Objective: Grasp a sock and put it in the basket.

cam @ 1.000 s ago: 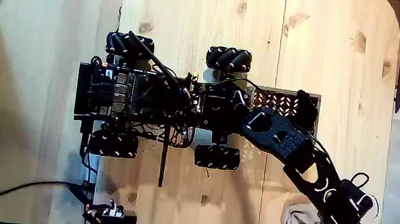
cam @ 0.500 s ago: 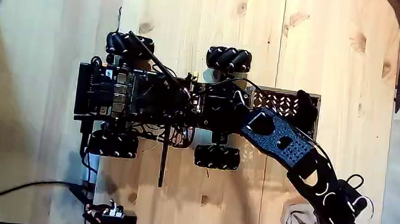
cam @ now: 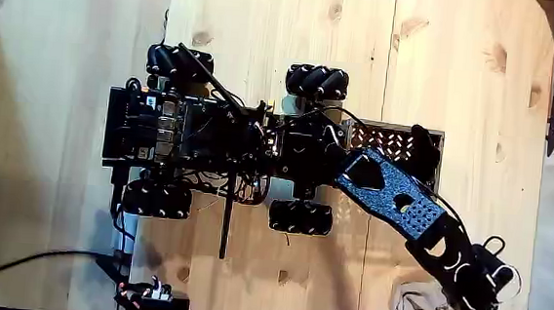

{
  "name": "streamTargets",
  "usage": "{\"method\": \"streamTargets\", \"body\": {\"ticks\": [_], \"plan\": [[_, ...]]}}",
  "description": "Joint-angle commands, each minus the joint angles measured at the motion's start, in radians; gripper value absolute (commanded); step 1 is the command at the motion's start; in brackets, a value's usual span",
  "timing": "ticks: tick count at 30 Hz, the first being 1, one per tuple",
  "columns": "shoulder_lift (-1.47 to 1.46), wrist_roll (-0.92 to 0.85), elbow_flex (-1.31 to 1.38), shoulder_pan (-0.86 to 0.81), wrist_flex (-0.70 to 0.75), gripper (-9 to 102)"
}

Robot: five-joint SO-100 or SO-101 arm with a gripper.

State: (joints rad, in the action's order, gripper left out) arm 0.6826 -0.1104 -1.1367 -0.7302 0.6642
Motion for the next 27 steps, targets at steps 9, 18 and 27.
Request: {"method": "streamTargets", "body": {"ticks": [9,18,27], "plan": [[-0.071,-0.014,0.071,0.015,-0.049,37],[-0.233,-0.028,0.249,-0.003,-0.014,37],[-0.299,-0.08,0.27,-0.037,0.006,36]]}}
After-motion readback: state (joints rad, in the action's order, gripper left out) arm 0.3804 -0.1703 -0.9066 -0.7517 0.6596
